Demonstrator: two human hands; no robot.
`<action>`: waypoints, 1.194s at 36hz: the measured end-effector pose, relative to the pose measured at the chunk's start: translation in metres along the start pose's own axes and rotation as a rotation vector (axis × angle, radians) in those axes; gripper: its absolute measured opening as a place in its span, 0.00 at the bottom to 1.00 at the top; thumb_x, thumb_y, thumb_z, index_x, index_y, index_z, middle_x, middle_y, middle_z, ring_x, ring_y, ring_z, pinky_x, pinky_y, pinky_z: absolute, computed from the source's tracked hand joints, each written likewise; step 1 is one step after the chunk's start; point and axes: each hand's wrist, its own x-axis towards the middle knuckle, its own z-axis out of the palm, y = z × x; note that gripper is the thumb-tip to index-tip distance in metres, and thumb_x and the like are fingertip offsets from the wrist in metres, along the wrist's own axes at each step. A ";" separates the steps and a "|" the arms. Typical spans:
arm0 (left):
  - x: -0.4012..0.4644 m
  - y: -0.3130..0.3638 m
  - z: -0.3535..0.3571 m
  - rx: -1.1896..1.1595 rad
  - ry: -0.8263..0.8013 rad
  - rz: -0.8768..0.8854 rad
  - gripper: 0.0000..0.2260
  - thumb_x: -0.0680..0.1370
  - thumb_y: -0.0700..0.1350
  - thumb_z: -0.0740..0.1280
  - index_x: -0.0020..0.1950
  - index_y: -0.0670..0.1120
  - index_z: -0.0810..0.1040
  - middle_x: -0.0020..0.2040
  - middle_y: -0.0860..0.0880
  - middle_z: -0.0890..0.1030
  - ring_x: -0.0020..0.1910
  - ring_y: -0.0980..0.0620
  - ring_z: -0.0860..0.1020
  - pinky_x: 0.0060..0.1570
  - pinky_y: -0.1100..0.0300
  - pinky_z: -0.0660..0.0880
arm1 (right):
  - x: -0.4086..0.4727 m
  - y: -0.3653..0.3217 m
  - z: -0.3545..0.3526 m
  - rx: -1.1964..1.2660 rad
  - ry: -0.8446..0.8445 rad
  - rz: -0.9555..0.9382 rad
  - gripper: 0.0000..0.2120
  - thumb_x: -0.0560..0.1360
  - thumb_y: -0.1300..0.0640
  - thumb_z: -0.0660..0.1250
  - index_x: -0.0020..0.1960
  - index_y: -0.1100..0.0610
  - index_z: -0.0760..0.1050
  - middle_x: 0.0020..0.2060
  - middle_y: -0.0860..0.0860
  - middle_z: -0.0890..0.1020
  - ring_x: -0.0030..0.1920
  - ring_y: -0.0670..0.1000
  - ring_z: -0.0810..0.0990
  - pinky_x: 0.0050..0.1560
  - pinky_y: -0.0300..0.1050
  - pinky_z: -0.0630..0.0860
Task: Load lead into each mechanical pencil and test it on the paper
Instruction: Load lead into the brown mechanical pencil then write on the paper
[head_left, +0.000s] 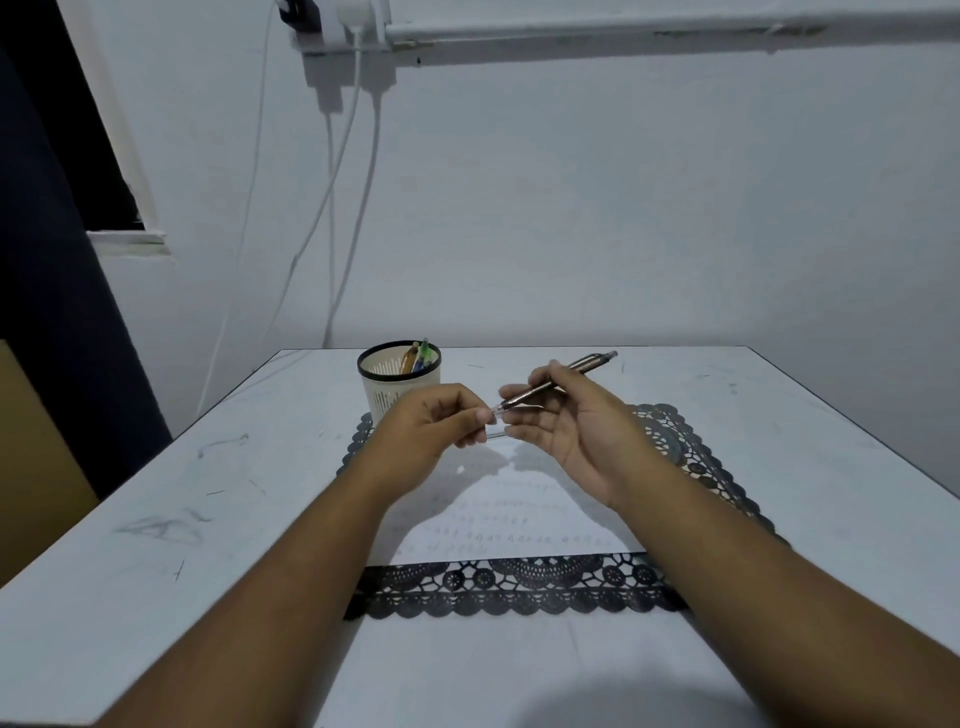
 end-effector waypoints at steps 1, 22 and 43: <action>0.000 0.001 -0.003 0.024 0.001 -0.005 0.07 0.82 0.40 0.69 0.45 0.41 0.82 0.37 0.47 0.82 0.37 0.54 0.77 0.42 0.65 0.75 | 0.000 0.001 0.001 0.015 -0.009 0.010 0.15 0.87 0.53 0.58 0.50 0.60 0.76 0.49 0.63 0.86 0.41 0.57 0.87 0.44 0.48 0.85; -0.011 -0.025 -0.067 0.622 -0.048 -0.559 0.16 0.81 0.45 0.64 0.35 0.45 0.82 0.31 0.48 0.84 0.24 0.56 0.75 0.38 0.59 0.72 | -0.012 0.042 0.016 -0.484 -0.182 0.076 0.12 0.77 0.73 0.67 0.42 0.61 0.84 0.46 0.64 0.84 0.46 0.58 0.85 0.59 0.57 0.83; -0.001 -0.042 -0.065 0.817 -0.094 -0.557 0.03 0.69 0.43 0.67 0.38 0.46 0.79 0.42 0.47 0.81 0.42 0.48 0.80 0.37 0.59 0.73 | -0.026 0.074 0.037 -0.767 -0.355 0.098 0.09 0.73 0.69 0.68 0.42 0.56 0.78 0.31 0.59 0.78 0.33 0.56 0.75 0.34 0.45 0.71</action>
